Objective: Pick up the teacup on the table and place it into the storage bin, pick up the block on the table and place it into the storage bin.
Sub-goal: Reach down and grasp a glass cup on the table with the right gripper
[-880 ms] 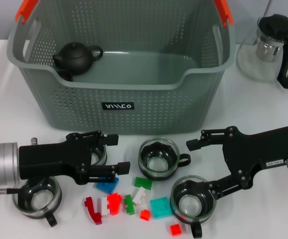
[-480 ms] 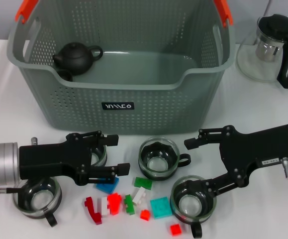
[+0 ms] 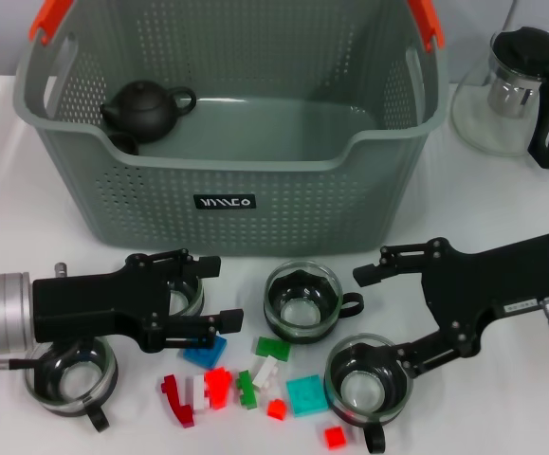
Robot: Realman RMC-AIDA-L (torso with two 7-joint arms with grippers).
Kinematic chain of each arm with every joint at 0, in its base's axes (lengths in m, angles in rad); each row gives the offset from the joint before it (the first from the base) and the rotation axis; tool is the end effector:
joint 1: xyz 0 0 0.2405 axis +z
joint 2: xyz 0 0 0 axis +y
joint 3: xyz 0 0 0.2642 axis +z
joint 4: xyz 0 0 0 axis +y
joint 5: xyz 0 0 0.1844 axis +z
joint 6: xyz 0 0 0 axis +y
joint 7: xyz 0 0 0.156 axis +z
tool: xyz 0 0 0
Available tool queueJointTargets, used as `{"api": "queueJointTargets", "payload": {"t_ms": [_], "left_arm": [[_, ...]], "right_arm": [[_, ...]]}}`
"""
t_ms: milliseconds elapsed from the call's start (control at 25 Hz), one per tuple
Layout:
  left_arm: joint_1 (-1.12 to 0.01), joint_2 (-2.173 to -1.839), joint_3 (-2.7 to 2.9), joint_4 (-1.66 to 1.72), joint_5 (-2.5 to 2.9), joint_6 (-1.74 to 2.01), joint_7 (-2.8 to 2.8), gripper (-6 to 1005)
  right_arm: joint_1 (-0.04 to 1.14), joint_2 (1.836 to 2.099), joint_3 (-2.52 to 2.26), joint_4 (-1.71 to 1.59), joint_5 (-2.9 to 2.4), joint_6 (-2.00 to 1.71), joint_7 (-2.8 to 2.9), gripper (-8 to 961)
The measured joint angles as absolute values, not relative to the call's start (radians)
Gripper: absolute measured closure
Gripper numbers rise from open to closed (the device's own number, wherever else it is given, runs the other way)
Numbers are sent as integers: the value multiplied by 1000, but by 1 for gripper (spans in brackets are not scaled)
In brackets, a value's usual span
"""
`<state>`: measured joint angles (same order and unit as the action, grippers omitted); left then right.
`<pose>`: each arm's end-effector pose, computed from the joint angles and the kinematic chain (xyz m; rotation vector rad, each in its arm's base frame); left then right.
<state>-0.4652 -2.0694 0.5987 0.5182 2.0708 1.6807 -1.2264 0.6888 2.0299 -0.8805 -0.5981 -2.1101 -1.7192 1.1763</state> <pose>-0.2690 0.2723 -0.0270 -2.7858 -0.6560 -0.8099 0.2106 0.3079 -0.0325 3.0334 -0.0363 -0.4930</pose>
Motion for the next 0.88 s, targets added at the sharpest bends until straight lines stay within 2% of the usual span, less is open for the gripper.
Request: {"api": "queueJointTargets", "payload": {"t_ms": [160,880], "left_arm": [[-462,-2076,597,514,2066,1668,-1226,137],[-458,-2112,582,508,2060,1605,-1227,138]], "right_arm": [[686,2024,-880,-632,-2132,-1758,1175,10],[749,2054,-924,-756,-2376,-1841,1180,9]]}}
